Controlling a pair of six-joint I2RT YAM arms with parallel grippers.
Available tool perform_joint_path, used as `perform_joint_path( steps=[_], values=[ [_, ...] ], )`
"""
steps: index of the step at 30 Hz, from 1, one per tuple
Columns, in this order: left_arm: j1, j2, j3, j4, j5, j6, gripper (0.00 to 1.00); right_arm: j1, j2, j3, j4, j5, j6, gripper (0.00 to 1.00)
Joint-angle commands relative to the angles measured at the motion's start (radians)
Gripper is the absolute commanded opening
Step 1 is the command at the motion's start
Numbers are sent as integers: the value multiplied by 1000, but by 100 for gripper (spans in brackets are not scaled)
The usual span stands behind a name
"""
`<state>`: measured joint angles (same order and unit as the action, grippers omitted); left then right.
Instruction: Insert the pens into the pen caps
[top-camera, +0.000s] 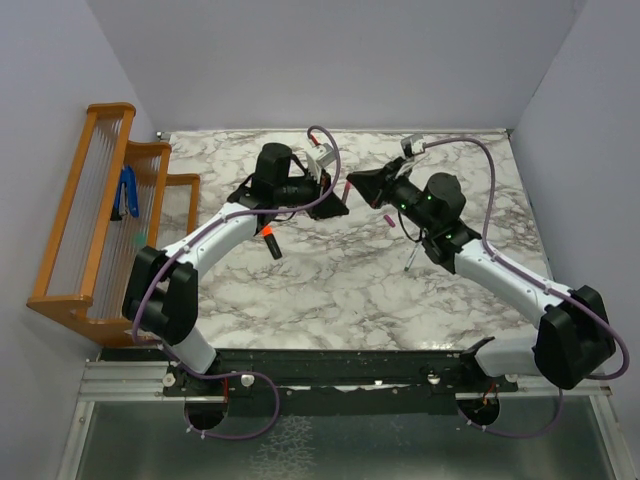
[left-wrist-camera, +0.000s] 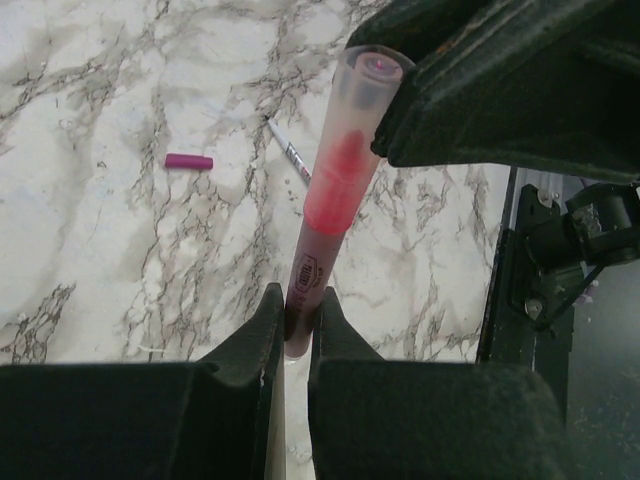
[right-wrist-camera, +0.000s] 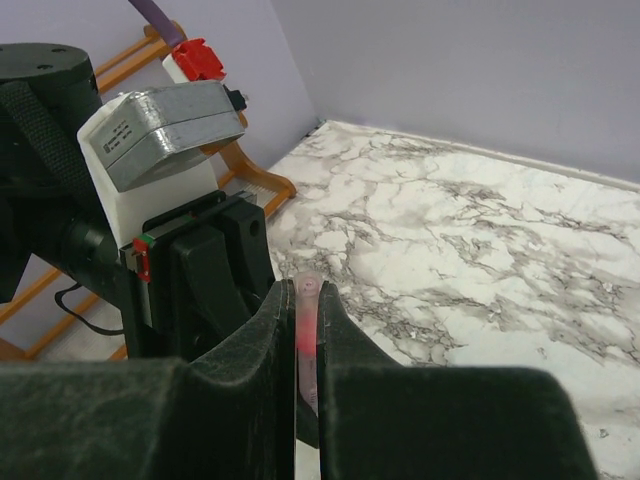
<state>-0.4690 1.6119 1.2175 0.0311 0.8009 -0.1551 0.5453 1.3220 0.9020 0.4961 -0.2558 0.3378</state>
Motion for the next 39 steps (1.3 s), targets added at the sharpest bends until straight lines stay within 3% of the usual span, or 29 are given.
perform_joint_path(
  steps=[1, 18, 26, 28, 31, 33, 39],
  values=[
    [89, -16, 155, 254, -189, -22, 0, 130, 59, -125, -295, -247, 39, 0],
    [144, -87, 116, 243, -158, 4, 0, 151, 101, -177, -300, -220, 17, 1],
    [155, -105, 54, 175, -144, 21, 0, 151, 25, -114, -359, -86, -9, 2],
    [156, -109, 40, 137, -115, 32, 0, 151, -15, -96, -363, -48, -40, 15],
    [156, -119, -5, 104, -23, 55, 0, 148, -92, -68, -342, 28, -99, 47],
    [155, -123, -35, 91, 61, 67, 0, 135, -116, -33, -314, 48, -127, 60],
    [144, -190, -149, 124, 184, 90, 0, 83, -33, 120, -223, -26, -151, 64]
  ],
)
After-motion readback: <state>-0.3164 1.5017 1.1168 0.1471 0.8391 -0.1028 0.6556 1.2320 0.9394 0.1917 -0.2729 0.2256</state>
